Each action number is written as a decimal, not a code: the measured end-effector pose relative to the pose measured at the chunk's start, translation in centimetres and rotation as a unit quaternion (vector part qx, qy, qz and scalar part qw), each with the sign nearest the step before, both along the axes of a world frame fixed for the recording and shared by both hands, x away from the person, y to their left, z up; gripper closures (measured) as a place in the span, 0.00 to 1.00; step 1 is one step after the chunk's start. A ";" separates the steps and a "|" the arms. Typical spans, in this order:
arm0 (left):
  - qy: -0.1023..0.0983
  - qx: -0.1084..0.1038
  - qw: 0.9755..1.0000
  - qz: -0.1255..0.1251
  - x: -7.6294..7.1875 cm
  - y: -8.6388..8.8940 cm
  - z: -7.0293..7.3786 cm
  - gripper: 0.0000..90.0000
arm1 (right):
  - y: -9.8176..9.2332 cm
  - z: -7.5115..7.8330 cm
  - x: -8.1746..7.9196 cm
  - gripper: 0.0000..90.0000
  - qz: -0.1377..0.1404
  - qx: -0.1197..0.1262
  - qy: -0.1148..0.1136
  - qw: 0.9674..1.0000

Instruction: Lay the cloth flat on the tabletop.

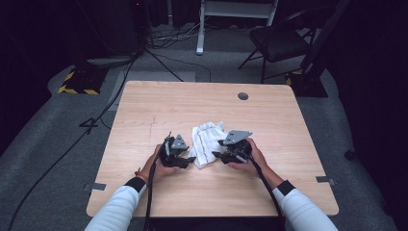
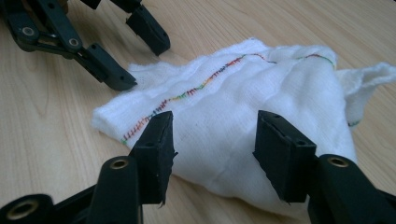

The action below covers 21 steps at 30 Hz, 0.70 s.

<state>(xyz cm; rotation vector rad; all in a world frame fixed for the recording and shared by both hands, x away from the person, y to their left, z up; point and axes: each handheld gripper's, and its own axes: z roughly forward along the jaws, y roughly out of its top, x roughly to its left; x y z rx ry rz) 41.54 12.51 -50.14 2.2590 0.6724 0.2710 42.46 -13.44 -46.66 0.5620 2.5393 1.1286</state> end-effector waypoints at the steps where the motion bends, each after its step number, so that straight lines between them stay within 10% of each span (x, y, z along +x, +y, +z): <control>1: -0.002 0.001 1.000 -0.007 0.1 0.0 0.0 0.57 | 0.2 -0.1 0.1 0.51 0.000 0.001 0.001 1.000; 10: -0.001 -0.006 1.000 -0.017 0.5 -0.1 0.0 0.86 | 1.6 -1.8 0.8 0.54 -0.008 -0.030 0.004 1.000; 21: 0.001 -0.004 1.000 -0.025 0.5 0.2 0.1 0.94 | -0.5 -0.8 -0.6 0.92 0.015 -0.034 -0.006 0.999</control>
